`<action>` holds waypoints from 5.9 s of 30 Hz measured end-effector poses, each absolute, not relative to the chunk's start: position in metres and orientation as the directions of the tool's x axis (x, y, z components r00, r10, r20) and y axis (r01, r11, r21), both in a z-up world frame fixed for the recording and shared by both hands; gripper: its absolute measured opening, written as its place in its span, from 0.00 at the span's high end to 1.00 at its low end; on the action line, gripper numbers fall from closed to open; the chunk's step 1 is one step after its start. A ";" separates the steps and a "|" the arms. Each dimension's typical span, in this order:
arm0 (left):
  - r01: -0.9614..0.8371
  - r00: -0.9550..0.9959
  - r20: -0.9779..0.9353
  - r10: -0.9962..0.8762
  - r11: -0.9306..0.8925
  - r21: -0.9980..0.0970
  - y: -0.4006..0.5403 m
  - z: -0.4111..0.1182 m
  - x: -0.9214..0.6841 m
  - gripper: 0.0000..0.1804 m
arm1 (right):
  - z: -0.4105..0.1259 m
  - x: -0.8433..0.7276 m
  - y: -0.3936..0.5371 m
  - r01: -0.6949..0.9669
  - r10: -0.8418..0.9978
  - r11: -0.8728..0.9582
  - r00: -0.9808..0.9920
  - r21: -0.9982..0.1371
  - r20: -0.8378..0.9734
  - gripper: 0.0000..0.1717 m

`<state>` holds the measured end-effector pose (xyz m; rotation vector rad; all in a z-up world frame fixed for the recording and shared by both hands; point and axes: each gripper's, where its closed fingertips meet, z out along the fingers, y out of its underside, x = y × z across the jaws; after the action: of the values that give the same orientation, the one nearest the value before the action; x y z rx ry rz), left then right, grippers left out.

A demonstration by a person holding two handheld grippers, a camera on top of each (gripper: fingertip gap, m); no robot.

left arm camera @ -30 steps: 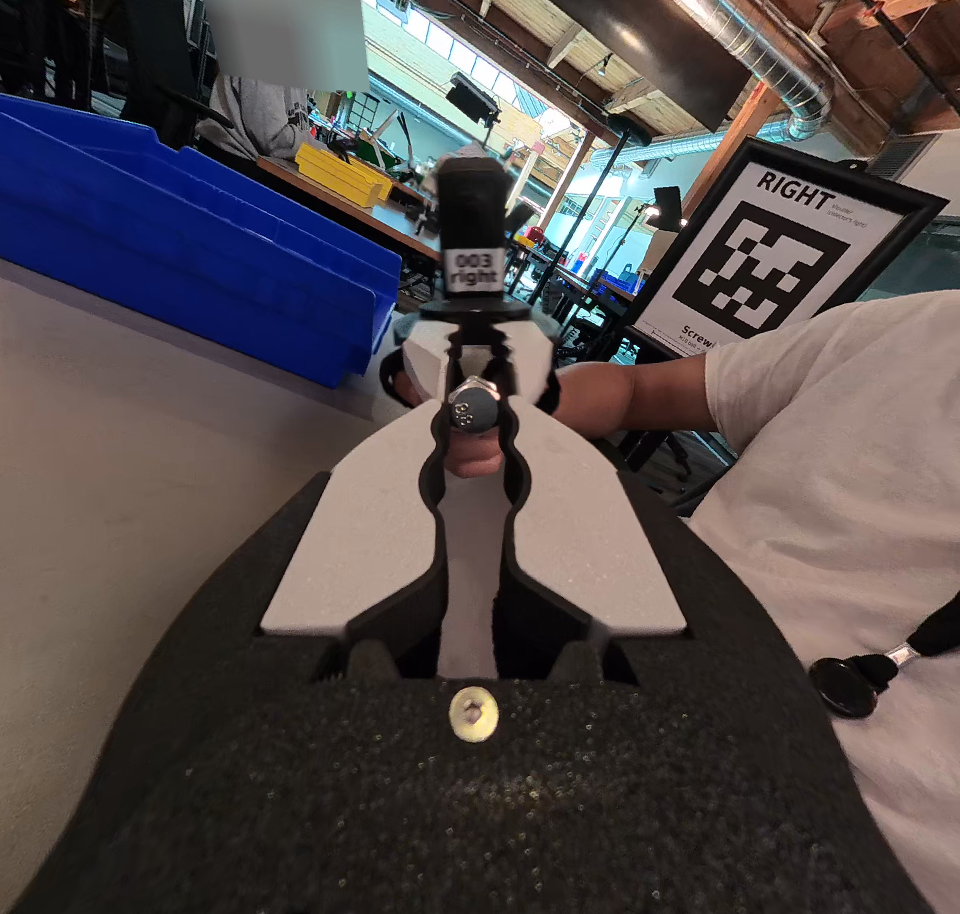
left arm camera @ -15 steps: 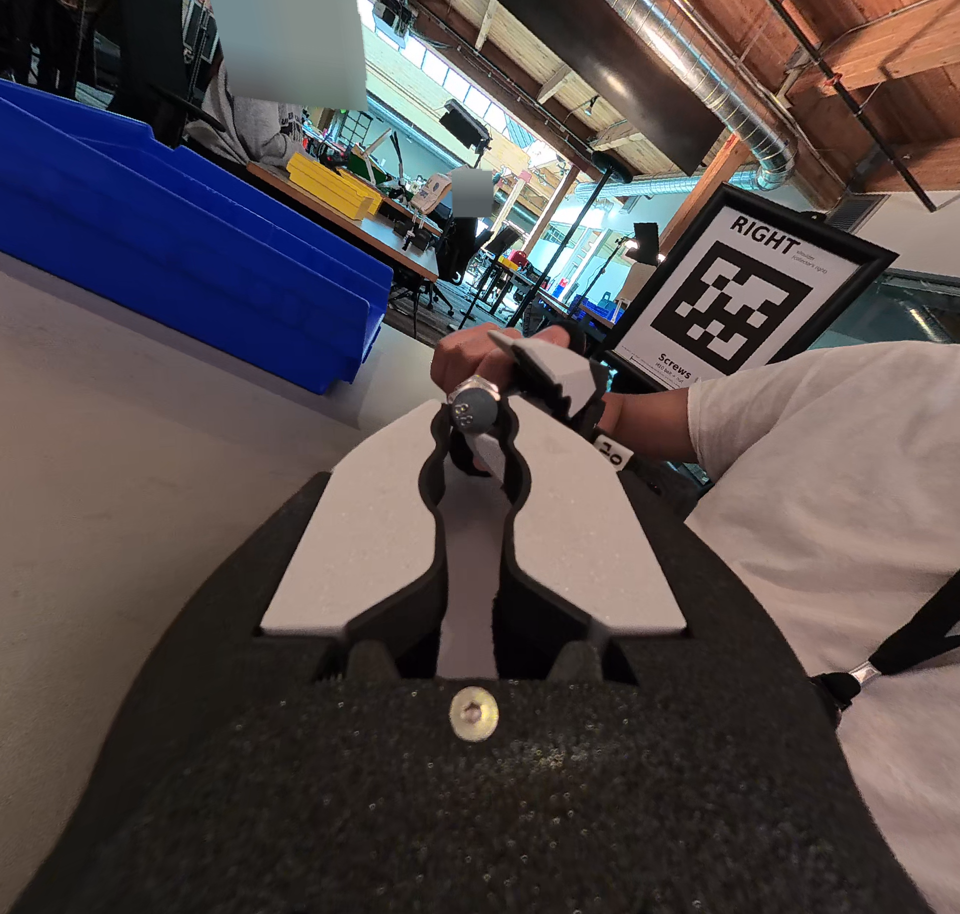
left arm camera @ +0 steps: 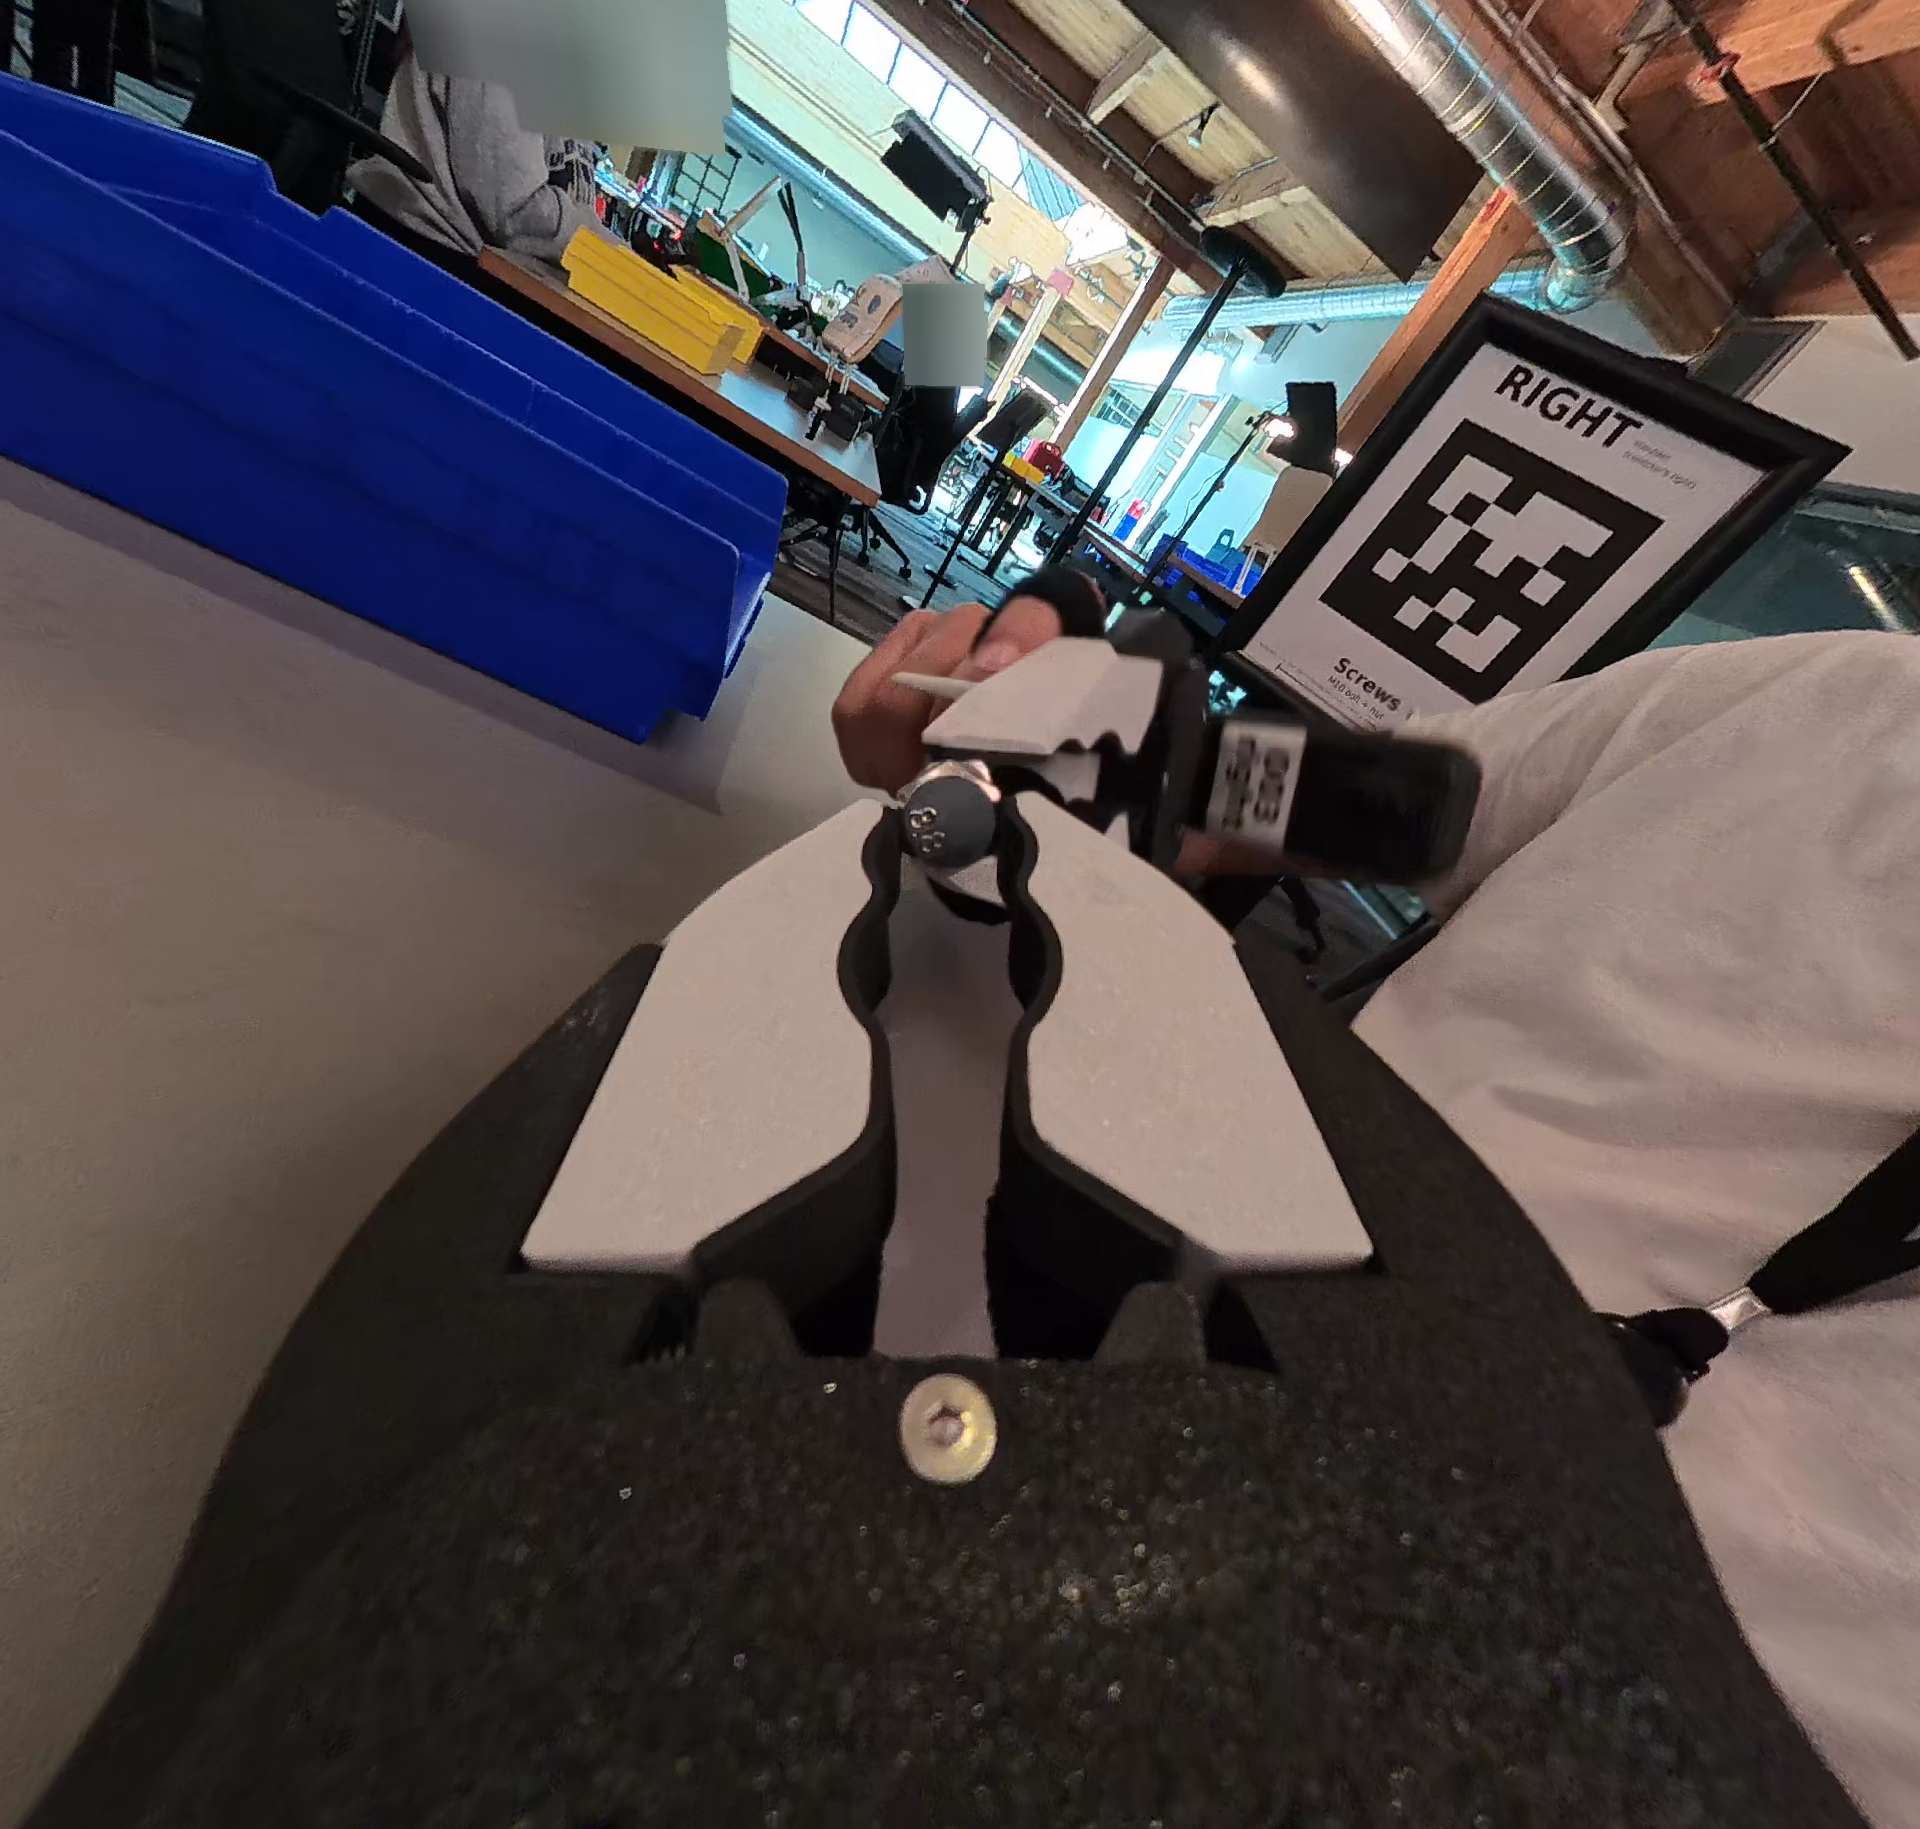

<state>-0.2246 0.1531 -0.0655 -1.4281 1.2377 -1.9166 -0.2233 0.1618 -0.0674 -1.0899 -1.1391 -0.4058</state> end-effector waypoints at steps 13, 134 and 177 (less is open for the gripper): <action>-0.141 -0.348 0.510 -0.787 -0.493 -0.858 0.159 -0.066 -0.226 0.90 | -0.068 -0.229 0.160 -0.236 0.760 -0.569 0.214 -0.787 -0.614 0.88; -0.126 -0.411 0.532 -0.740 -0.532 -0.837 0.147 -0.056 -0.226 0.91 | -0.058 -0.229 0.151 0.553 0.479 0.428 0.532 -0.715 0.698 0.89; -0.097 -0.366 0.566 -0.738 -0.575 -0.812 0.149 -0.055 -0.216 0.91 | -0.061 -0.219 0.157 0.484 0.566 0.332 0.584 -0.809 0.582 0.90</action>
<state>-0.2157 0.1487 -0.0545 -1.4289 1.1153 -1.9918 -0.2188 0.1575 -0.0607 -1.2967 -1.0231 0.0678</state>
